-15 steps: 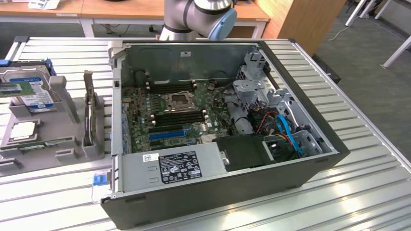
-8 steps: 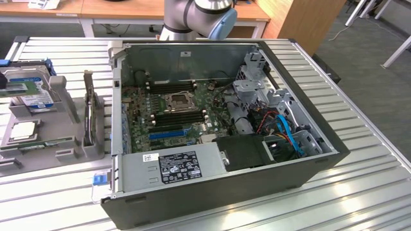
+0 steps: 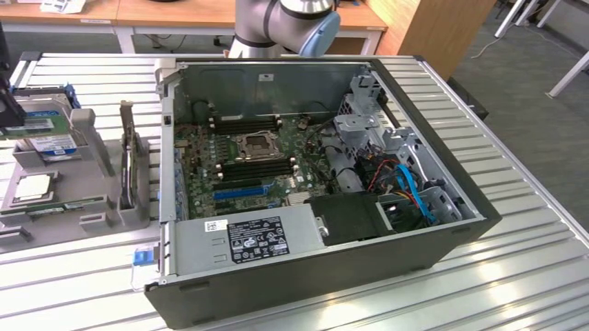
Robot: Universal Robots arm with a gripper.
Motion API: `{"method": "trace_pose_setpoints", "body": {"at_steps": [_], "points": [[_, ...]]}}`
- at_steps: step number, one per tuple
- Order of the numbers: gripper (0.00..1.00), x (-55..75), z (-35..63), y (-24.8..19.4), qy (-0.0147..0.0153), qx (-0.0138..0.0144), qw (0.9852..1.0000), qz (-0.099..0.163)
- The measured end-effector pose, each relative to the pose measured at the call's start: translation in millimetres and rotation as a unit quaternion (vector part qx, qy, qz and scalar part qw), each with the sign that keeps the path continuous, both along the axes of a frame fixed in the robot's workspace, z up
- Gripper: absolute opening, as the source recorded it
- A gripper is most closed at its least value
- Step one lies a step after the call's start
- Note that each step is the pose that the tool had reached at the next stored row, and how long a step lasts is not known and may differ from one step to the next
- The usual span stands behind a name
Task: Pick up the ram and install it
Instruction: 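Pick up the ram and move it above insertion slot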
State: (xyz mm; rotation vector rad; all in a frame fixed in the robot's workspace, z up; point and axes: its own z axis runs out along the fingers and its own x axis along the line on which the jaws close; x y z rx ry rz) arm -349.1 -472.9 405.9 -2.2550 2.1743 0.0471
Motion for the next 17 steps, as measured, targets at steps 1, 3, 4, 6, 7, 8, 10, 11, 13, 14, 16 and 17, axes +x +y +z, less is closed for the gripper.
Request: {"method": "trace_pose_setpoints", "body": {"at_steps": [1, 3, 4, 6, 7, 8, 10, 11, 13, 14, 16, 17], "points": [[0.11, 1.8, 0.0, 0.0, 0.0001, 0.0000, 1.0000, 0.000], [0.11, 5.4, 0.0, 0.1, 0.0002, 0.0000, 1.0000, 0.000], [0.11, 7.4, 0.0, 0.1, 0.0002, 0.0000, 1.0000, 0.000], [0.11, 11.4, 0.0, 0.0, 0.0004, 0.0000, 1.0000, 0.000], [0.11, 13.6, 0.0, 0.0, 0.0006, 0.0000, 1.0000, 0.000], [0.11, 15.6, 0.0, 0.0, 0.0006, 0.0000, 1.0000, 0.000], [0.11, 19.6, 0.0, 0.0, 0.0008, 0.0000, 1.0000, 0.000], [0.11, 21.7, 0.0, 0.0, 0.0009, 0.0000, 1.0000, 0.000], [0.11, 25.8, 0.0, 0.0, 0.0011, 0.0000, 1.0000, 0.000], [0.11, 27.9, 0.0, 0.0, 0.0012, 0.0000, 1.0000, 0.000], [0.11, 31.9, 0.0, 0.1, 0.0013, 0.0000, 1.0000, 0.000], [0.11, 34.0, 0.0, 0.0, 0.0014, 0.0000, 1.0000, 0.000]]}}
